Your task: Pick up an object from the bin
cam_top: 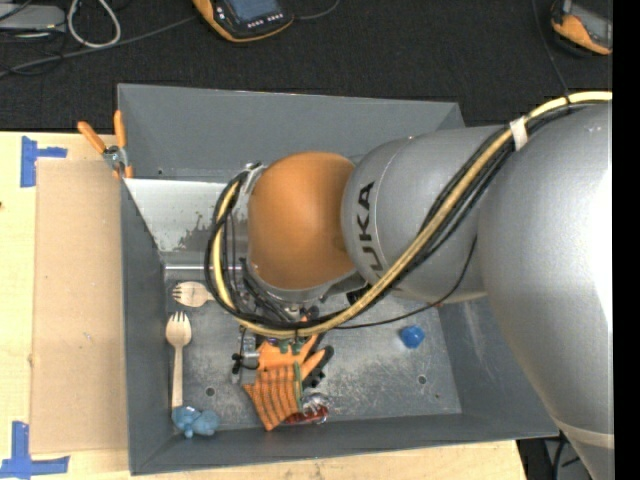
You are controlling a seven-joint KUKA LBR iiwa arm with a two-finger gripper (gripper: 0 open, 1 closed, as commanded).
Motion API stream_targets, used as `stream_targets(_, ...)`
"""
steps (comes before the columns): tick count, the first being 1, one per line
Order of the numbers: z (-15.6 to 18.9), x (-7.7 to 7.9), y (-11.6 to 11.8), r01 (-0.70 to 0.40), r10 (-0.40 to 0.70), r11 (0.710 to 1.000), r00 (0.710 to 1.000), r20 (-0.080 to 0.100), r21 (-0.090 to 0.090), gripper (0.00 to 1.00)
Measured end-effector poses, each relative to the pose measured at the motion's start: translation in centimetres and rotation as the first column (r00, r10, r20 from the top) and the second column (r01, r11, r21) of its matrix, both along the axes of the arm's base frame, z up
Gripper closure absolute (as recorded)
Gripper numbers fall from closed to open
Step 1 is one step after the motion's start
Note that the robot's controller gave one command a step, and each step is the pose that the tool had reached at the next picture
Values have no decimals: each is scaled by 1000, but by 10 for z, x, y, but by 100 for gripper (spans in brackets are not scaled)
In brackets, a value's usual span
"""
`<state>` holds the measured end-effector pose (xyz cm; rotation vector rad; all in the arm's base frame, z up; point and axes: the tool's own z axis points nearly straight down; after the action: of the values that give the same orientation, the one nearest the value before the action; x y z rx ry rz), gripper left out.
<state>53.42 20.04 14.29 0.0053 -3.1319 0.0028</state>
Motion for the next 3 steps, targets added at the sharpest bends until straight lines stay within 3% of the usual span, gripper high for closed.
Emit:
stream_targets(1, 5, 2, -1, 5, -5, 1000, 1000, 7, 2, 0)
stream_targets(2, -17, 6, -35, -166, 166, 986, 986, 7, 4, 0)
stream_targets(3, -34, -6, -70, -164, 164, 986, 986, 5, 2, 0)
